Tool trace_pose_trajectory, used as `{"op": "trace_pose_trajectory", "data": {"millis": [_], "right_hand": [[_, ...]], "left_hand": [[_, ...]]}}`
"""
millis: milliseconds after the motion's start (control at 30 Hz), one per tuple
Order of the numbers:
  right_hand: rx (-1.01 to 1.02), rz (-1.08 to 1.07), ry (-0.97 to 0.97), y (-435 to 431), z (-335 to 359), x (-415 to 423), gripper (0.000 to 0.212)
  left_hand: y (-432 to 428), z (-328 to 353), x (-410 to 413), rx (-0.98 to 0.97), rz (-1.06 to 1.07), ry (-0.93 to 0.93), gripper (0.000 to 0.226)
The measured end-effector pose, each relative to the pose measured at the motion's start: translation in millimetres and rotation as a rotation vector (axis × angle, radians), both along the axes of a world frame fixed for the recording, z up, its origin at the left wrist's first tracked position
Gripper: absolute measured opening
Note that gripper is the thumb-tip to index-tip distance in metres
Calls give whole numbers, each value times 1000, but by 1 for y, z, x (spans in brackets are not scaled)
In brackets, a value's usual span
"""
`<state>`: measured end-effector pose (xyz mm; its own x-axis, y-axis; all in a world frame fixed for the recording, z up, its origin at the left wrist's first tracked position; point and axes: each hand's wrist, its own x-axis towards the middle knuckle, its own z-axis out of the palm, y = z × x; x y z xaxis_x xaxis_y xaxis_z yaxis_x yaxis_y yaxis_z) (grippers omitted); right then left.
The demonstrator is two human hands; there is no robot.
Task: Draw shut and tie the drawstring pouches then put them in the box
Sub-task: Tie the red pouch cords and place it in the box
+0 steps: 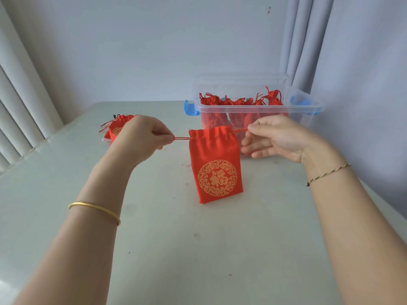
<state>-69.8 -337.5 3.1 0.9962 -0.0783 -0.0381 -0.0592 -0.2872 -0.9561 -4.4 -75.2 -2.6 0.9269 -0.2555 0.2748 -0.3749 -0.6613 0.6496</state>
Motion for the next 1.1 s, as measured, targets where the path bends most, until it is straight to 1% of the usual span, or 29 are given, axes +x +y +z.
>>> {"op": "trace_pose_trajectory", "data": {"millis": [100, 167, 233, 300, 400, 467, 533, 600, 667, 733, 800, 900, 1000, 1100], "right_hand": [[-51, -72, -16, -4, -1, 0, 22], [-72, -113, -26, -7, -1, 1, 22], [-91, -154, -41, -10, -2, 2, 22], [-101, -212, -62, -15, -2, 2, 24], [-124, -316, -69, -24, -3, 1, 26], [-145, -351, -65, -25, -6, 2, 26], [-175, -363, -74, -22, -6, 2, 27], [-177, -362, -101, -16, -1, 1, 27], [-99, -321, -138, -9, 10, -3, 26], [52, -248, -197, 2, 21, -8, 25], [136, -176, -255, 16, 28, -12, 25], [107, -86, -326, 35, 33, -13, 26], [47, -27, -393, 48, 36, -15, 25], [20, 26, -431, 60, 35, -16, 25]], "left_hand": [[-1, 1, 0, -36, 49, -30, 12], [-2, 1, -1, -48, 49, -50, 20], [-2, 1, -1, -100, 40, -19, 29], [2, 0, 3, -245, 57, 55, 33], [13, -1, 8, -569, 70, 237, 33], [15, -2, 7, -701, 65, 330, 32], [12, 2, 3, -794, 59, 343, 33], [7, 10, -1, -927, -8, 329, 35], [3, 20, -8, -1024, -157, 378, 35], [-5, 28, -17, -1024, -304, 439, 35], [-16, 32, -26, -987, -355, 459, 33], [-30, 34, -38, -851, -392, 434, 25], [-36, 30, -42, -637, -411, 358, 33], [-42, 28, -45, -525, -404, 295, 24]]}}
